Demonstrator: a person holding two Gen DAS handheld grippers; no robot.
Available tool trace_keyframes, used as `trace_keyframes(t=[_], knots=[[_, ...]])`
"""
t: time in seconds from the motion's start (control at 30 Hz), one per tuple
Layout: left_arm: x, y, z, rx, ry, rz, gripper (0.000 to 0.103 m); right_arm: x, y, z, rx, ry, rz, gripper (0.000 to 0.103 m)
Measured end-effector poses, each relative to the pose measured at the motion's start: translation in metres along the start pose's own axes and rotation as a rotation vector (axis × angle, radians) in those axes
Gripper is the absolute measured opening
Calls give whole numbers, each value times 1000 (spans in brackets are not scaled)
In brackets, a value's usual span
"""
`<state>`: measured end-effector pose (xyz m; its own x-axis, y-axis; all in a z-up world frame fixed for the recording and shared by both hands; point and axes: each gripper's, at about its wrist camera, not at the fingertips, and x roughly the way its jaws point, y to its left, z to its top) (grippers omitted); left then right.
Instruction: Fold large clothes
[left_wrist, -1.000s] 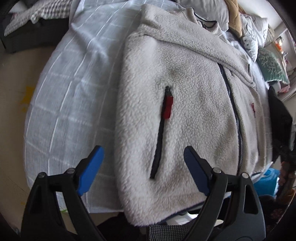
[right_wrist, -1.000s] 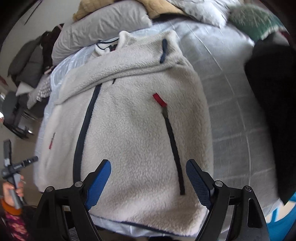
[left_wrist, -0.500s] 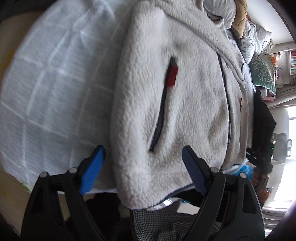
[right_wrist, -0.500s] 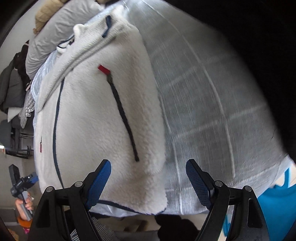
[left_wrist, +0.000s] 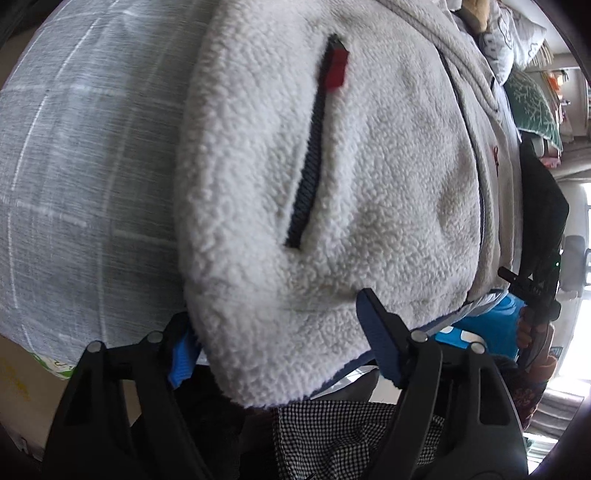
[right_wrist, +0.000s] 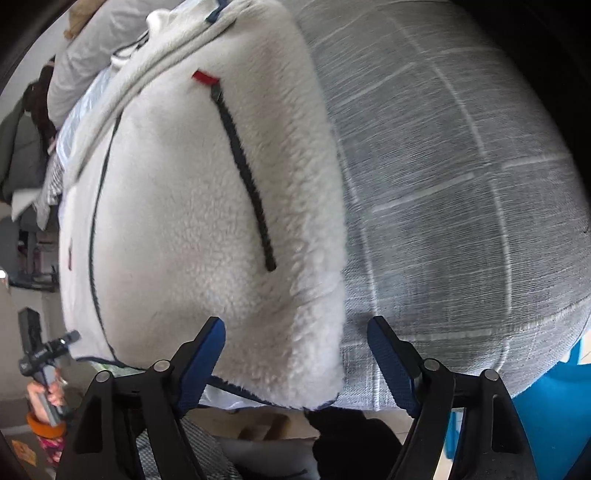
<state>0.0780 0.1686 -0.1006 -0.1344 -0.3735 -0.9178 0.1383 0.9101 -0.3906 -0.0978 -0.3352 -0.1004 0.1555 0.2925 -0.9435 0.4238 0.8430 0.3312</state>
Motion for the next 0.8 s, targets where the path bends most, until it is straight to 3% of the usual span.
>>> trace_keyframes(t=[0.3, 0.47, 0.63, 0.7, 0.8], knots=[[-2, 5, -7, -22, -11, -17, 64, 10, 20, -4, -70, 20, -45, 64], [-4, 9, -9, -25, -13, -17, 57, 10, 22, -4, -62, 12, -35, 49], [-8, 17, -10, -60, -18, -80, 35, 5, 21, -2, -56, -5, 3, 25], [-10, 18, -10, -67, -26, -98, 27, 0, 21, 0, -59, -19, 11, 23], [-15, 20, -11, -81, -41, -119, 22, -4, 21, 1, -62, -35, 8, 21]])
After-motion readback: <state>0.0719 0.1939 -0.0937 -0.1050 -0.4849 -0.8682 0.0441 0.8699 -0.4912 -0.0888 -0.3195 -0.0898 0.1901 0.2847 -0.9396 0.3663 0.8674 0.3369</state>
